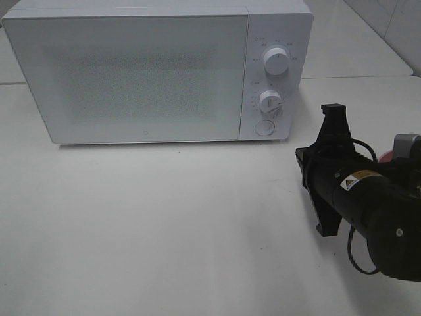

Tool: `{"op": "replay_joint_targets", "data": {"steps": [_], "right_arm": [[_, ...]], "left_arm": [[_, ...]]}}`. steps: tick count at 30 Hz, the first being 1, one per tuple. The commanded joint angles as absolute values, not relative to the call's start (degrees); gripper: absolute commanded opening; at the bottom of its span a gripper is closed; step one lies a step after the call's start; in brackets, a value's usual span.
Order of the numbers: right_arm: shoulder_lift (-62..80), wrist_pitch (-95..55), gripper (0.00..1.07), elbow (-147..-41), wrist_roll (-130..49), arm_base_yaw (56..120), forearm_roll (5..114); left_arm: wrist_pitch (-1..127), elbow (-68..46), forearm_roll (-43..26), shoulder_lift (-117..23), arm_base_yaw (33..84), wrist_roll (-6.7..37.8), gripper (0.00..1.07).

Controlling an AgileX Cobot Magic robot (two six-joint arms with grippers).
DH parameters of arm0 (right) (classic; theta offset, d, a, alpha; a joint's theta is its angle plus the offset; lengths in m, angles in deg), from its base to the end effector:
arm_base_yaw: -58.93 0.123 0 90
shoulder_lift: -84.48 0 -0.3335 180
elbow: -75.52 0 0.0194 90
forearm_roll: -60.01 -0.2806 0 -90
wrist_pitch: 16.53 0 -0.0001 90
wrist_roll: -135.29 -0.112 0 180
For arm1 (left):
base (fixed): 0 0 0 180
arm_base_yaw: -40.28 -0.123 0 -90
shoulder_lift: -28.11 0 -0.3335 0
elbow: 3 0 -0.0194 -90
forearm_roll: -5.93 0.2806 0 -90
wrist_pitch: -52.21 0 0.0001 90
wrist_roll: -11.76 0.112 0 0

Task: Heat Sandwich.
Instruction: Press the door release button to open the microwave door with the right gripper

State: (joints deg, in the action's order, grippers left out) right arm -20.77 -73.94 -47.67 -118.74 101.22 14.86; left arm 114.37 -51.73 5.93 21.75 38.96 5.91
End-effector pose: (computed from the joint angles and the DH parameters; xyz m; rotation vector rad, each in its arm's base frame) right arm 0.2480 0.1352 0.1468 1.3798 1.5229 1.0361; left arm -0.0129 -0.0003 0.2851 -0.1280 2.0428 -0.0493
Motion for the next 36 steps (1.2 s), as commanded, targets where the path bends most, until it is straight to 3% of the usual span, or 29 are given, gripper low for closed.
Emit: {"op": "replay_joint_targets", "data": {"steps": [1,14,25,36], "right_arm": [[-21.0,-73.83,0.0,-48.3,-118.85,101.1,14.51],[-29.14,-74.23,0.0,-53.34,-120.63,100.99,14.8],[-34.35,-73.43,0.0,-61.54,-120.57,94.06,22.25],[-40.48,-72.11,0.0,-68.24,-121.72,92.22,23.62]], "left_arm": [[113.74,-51.73,5.93,23.06,39.24,5.74,0.98],[113.74,-51.73,5.93,23.06,39.24,5.74,0.98],[113.74,-51.73,5.93,23.06,39.24,5.74,0.98],[113.74,-51.73,5.93,23.06,39.24,5.74,0.98]]}}
